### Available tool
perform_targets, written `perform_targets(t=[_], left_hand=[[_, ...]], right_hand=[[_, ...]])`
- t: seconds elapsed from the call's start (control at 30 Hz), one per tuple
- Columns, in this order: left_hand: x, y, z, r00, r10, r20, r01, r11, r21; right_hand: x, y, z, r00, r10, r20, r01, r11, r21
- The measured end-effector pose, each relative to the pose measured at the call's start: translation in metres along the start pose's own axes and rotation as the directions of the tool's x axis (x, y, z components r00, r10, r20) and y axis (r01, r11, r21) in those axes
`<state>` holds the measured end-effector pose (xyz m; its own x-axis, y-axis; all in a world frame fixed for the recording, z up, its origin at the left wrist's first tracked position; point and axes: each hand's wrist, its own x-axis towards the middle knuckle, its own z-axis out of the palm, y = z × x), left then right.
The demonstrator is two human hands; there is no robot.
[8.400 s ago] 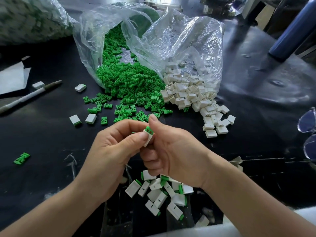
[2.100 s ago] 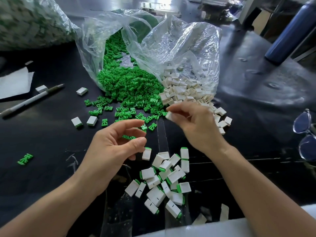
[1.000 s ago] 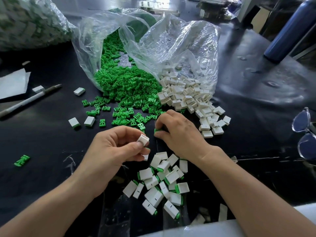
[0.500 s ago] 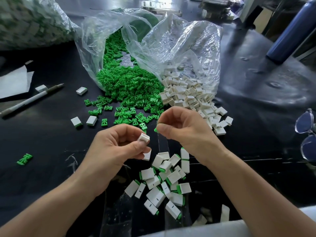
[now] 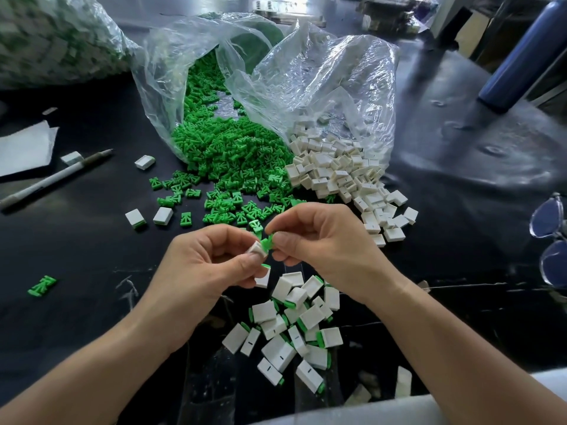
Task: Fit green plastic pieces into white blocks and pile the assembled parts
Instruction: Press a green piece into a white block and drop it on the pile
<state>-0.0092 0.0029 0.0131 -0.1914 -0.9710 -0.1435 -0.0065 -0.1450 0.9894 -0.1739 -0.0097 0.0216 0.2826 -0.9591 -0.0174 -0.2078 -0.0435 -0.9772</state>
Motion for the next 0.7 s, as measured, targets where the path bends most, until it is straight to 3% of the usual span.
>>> perform_targets(t=[0.23,0.43,0.7], left_hand=[[-0.0014,0.0015,0.0012,1.0,-0.003,-0.011,0.003,1.0,0.026],[-0.0015,0.0027,0.002,1.0,0.004,-0.025,-0.003,0.999,0.038],[-0.0008,0.0023,0.0022,1.0,0.0,-0.019,0.0,0.999,0.048]], right_hand=[[-0.0008,0.0022,0.0024,0.998,-0.053,-0.013,0.051,0.987,-0.151],[-0.0013,0.0033,0.0017,0.999,-0.034,-0.016,0.031,0.989,-0.148],[-0.0042,0.0012,0.0047,0.998,-0.017,0.058,0.038,0.921,-0.388]])
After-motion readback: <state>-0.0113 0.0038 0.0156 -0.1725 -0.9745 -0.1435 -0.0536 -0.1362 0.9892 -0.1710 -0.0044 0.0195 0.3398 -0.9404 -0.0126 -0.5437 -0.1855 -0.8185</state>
